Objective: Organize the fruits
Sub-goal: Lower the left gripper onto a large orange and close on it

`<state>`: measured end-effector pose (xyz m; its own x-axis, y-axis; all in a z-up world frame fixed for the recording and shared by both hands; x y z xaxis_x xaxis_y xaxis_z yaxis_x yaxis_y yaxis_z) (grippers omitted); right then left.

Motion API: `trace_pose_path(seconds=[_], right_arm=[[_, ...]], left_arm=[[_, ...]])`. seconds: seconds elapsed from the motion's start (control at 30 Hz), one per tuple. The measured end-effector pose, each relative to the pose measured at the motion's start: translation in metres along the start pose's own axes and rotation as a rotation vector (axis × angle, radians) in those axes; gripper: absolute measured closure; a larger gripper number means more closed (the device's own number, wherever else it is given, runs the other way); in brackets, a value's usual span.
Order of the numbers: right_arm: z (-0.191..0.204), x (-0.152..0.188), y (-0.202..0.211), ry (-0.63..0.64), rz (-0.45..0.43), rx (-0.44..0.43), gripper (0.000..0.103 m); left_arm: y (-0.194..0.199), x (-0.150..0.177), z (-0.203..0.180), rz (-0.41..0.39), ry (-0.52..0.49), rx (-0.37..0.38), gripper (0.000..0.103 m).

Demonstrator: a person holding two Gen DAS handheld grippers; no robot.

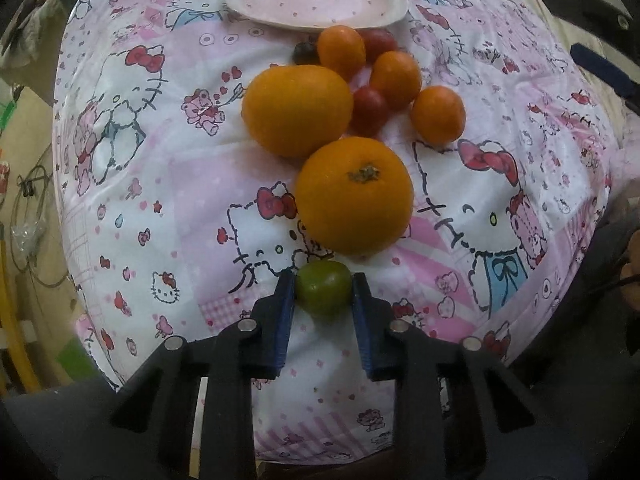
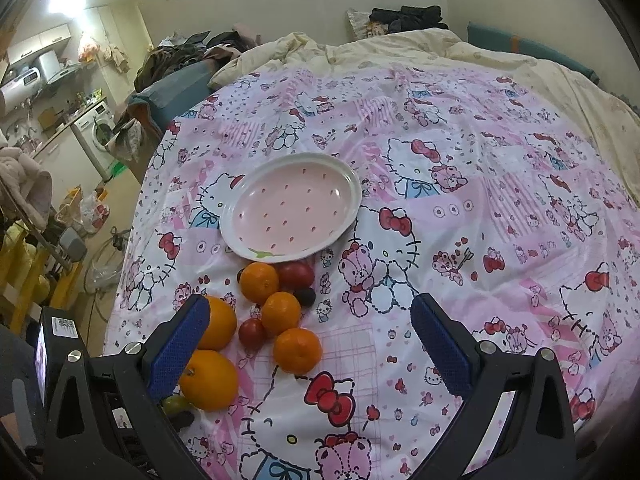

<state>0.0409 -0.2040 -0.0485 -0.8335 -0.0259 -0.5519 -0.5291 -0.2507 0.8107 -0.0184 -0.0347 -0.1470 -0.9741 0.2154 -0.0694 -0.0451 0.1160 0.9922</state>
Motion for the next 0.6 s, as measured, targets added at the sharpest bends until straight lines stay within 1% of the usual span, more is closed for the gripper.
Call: trace_pose_path(seconds=[0.17,0.33,0.43,0.47,0.53,0.57,0.6], right_arm=[[0.0011,0.0001,-0.0016,0.003,0.004,0.002,0.001],[0.0022,0.0009,-0.0026,0.009,0.007,0.005,0.001],[0.0024,0.0011,-0.0029,0.008,0.007,0.005,0.001],[0.0024,0.0011,-0.0028,0.007,0.008,0.004,0.001],[0.0026,0.0010,-0.0026,0.008,0.006,0.004,0.001],[0.0026,0.0009,-0.0025,0.009,0.005,0.004,0.001],[0.0029,0.0012,-0.0031,0.010,0.003,0.005,0.001]], left_arm=[[0.0017,0.0008,0.0029,-0.001,0.005,-0.004,0.079],[0.0052,0.0004,-0.0009,-0.015,-0.012,-0.015,0.079],[0.0039,0.0002,-0.0003,-0.008,-0.002,-0.011,0.078],[0.0027,0.0002,-0.0001,-0.001,-0.001,-0.006,0.077],[-0.0006,0.0001,0.0008,0.018,0.005,-0.015,0.058],[-0.0004,0.0004,0.0009,0.013,0.008,-0.020,0.039],[0.0016,0.0002,0.0000,-0.001,0.003,-0.022,0.033]])
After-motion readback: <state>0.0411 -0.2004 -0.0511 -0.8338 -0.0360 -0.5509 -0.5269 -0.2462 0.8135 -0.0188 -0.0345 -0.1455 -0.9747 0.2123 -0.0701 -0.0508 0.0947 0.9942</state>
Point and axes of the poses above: each gripper's, at about its wrist camera, not at the fingertips, and y roughly against the way its jaws point, z to its left, x to its underside, the point moved 4 cm from there along -y, roughly the way its jaws point, and after that the axes turned 7 degrees about z, right-handed, at the moved point
